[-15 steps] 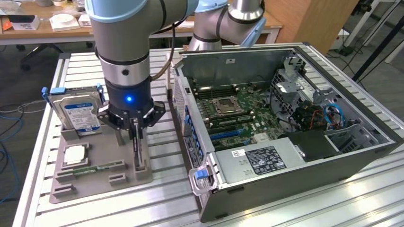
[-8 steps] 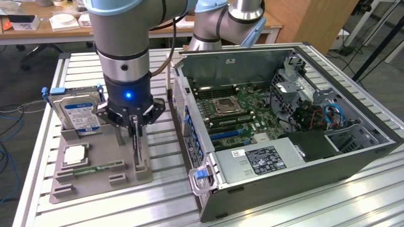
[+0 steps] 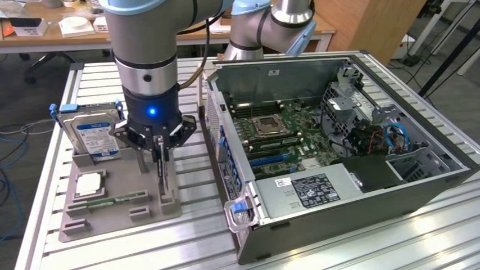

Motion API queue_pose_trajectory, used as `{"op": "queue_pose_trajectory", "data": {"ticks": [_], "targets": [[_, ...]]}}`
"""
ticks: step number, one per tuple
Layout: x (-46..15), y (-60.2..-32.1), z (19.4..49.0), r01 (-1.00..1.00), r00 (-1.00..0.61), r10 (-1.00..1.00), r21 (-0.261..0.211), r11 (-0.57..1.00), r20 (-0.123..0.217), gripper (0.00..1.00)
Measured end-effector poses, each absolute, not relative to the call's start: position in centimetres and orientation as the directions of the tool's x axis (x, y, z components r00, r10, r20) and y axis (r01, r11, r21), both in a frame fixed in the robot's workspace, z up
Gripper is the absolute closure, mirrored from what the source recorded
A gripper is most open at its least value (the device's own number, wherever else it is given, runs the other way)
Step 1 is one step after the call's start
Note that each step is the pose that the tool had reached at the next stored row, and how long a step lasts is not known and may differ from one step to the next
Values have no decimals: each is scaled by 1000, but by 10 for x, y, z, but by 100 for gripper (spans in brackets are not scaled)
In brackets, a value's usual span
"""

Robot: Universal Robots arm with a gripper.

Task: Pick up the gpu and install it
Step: 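Pick up the gpu and move the gpu toward the slot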

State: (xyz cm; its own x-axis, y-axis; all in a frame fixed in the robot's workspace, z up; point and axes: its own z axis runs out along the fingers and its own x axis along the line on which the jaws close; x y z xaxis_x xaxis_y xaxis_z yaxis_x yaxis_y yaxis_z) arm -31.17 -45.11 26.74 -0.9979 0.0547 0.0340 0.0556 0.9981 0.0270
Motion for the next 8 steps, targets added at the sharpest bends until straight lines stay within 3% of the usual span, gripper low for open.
{"op": "queue_pose_trajectory", "data": {"ticks": [8], "targets": [[-312,-451,271,56,-998,55,27,998,34,74]]}}
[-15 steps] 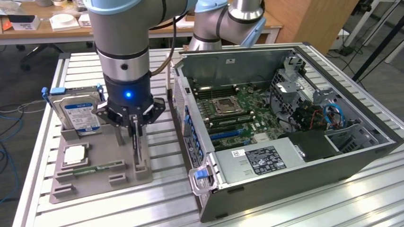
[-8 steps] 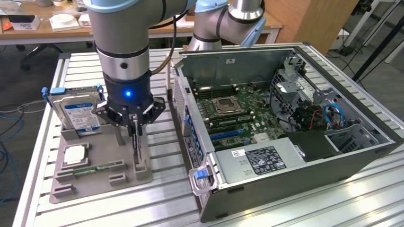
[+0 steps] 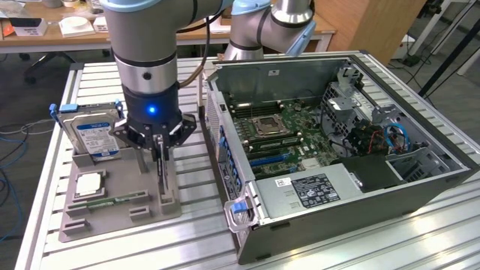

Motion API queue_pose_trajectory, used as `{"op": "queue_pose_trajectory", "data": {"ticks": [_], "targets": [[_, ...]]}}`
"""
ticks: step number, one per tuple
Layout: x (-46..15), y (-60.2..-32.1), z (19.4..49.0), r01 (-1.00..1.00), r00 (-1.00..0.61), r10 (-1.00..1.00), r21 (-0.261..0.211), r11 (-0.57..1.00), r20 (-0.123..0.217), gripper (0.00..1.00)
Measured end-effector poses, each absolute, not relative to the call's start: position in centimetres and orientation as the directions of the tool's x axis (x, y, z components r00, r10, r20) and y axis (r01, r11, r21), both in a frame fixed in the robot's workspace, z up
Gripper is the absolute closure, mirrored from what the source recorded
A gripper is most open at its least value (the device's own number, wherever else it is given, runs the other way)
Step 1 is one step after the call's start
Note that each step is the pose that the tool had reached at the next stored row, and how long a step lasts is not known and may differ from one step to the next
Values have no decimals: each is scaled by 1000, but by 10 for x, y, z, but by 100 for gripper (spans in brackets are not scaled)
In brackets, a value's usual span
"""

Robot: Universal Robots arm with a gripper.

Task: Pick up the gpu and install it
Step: 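Pick up the gpu and move the gpu toward the slot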

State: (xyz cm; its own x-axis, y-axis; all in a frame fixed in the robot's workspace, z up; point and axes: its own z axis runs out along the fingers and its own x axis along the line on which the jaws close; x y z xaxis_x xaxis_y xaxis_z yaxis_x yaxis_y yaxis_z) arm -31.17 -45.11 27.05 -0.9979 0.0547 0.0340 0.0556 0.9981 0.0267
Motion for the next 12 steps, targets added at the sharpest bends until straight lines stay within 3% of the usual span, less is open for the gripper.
{"op": "queue_pose_trajectory", "data": {"ticks": [12], "targets": [[-312,-451,284,56,-998,55,22,998,34,74]]}}
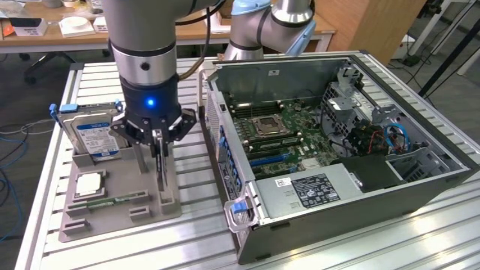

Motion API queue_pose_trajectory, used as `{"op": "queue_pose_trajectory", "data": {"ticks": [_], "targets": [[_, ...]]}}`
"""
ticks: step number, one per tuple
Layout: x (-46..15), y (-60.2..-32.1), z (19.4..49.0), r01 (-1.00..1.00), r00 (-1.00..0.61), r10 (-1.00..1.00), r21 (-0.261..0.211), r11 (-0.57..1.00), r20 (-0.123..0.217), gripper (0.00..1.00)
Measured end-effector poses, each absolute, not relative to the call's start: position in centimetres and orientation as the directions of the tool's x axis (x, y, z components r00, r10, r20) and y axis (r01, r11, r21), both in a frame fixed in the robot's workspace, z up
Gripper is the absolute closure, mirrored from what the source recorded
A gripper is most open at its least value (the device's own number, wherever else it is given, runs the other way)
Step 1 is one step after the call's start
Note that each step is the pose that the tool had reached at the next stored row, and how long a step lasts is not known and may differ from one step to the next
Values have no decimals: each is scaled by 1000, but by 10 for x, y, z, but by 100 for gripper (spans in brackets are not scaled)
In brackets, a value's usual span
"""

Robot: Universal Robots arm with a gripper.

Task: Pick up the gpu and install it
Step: 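Pick up the gpu and move the gpu toward the slot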

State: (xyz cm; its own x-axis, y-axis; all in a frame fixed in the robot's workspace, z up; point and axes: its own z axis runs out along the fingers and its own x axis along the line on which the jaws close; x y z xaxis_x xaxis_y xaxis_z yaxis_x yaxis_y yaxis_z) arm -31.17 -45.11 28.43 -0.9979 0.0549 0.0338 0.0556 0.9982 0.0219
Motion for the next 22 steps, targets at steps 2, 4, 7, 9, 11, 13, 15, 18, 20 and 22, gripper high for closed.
{"op": "queue_pose_trajectory", "data": {"ticks": [2,4,7,9,11,13,15,18,20,22], "targets": [[-312,-451,286,56,-998,55,21,998,34,74],[-312,-451,288,56,-998,55,20,998,34,74],[-312,-451,291,56,-998,55,19,998,34,74],[-312,-451,293,56,-998,55,18,998,34,74],[-312,-451,295,56,-998,55,18,998,34,74],[-312,-451,296,56,-998,55,17,998,33,74],[-312,-451,298,56,-998,55,17,998,33,74],[-312,-451,300,56,-998,55,16,998,33,74],[-312,-451,301,56,-998,55,15,998,33,74],[-312,-451,303,56,-998,55,15,998,33,74]]}}
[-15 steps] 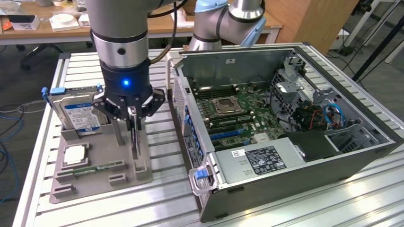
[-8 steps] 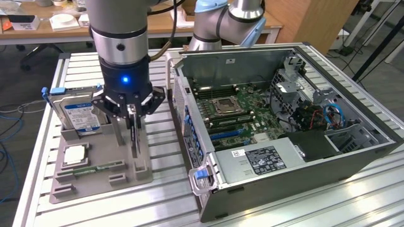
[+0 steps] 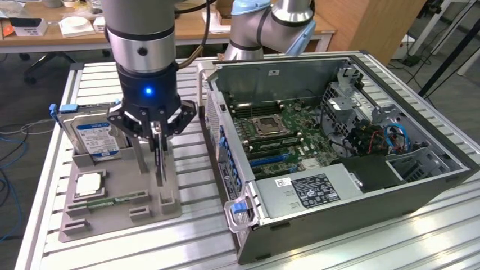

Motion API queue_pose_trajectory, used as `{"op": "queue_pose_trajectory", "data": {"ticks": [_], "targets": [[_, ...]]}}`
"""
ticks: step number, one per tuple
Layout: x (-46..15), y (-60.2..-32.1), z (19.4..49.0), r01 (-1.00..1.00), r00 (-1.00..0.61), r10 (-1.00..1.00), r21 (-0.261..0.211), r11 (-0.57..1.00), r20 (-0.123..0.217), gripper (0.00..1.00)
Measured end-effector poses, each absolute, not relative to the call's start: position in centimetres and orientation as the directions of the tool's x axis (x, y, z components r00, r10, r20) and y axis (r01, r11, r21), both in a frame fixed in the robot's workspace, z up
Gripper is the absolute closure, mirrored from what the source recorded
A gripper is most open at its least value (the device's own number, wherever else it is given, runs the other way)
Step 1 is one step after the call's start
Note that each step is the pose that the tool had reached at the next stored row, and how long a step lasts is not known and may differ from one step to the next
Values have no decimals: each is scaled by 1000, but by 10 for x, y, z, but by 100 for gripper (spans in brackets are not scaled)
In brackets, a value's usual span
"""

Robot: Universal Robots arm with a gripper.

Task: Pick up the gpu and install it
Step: 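Pick up the gpu and move the gpu toward the slot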

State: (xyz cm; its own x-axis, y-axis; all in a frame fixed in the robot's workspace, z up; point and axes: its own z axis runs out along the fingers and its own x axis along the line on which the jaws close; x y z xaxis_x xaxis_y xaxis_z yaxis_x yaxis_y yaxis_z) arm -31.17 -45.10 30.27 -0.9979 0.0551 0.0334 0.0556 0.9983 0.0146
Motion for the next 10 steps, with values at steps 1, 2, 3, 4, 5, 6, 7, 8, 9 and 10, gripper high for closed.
{"op": "queue_pose_trajectory", "data": {"ticks": [1,2,3,4,5,6,7,8,9,10], "targets": [[-312,-451,304,56,-998,55,14,998,33,74],[-312,-451,304,56,-998,55,14,998,33,74],[-312,-451,305,56,-998,55,14,998,33,74],[-312,-451,306,56,-998,55,14,998,33,74],[-312,-451,306,56,-998,55,14,998,33,74],[-312,-451,307,56,-998,55,13,998,33,74],[-312,-451,307,56,-998,55,13,998,33,74],[-312,-451,307,56,-998,55,13,998,33,74],[-312,-451,307,56,-998,55,13,998,33,74],[-312,-451,307,56,-998,55,13,998,33,74]]}}
